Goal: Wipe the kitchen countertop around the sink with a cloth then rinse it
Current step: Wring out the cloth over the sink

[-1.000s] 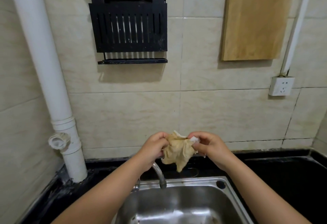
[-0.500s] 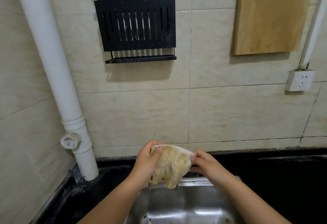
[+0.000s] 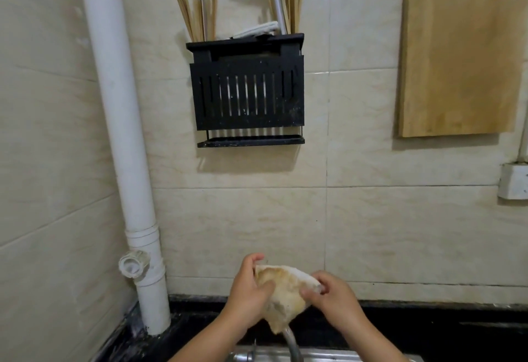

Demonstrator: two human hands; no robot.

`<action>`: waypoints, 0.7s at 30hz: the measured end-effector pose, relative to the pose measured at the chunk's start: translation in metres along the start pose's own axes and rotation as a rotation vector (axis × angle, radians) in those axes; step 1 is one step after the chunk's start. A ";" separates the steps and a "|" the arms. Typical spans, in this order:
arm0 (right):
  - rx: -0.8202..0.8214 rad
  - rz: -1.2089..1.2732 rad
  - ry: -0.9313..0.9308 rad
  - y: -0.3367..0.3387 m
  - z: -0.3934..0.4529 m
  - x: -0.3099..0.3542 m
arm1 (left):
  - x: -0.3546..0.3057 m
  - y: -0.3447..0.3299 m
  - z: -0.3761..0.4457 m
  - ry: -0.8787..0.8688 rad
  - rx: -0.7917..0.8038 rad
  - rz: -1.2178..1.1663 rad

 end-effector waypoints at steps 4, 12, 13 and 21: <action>-0.017 -0.135 0.115 0.005 0.006 0.016 | 0.003 0.011 0.004 -0.055 -0.010 0.184; -0.001 -0.164 0.247 0.015 0.029 0.060 | -0.025 0.012 0.019 -0.065 0.051 -0.065; -0.024 -0.203 0.276 0.019 0.033 0.069 | -0.034 0.013 0.023 -0.067 0.053 -0.155; -0.140 -0.201 0.560 0.043 0.074 0.140 | -0.111 0.042 0.072 -0.483 0.146 0.320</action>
Point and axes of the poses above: each hand's wrist, its own z-axis towards the middle knuckle, its own y-axis out of the back of the hand, x = y × z, the point moved 3 cm from there along z, towards the middle knuckle
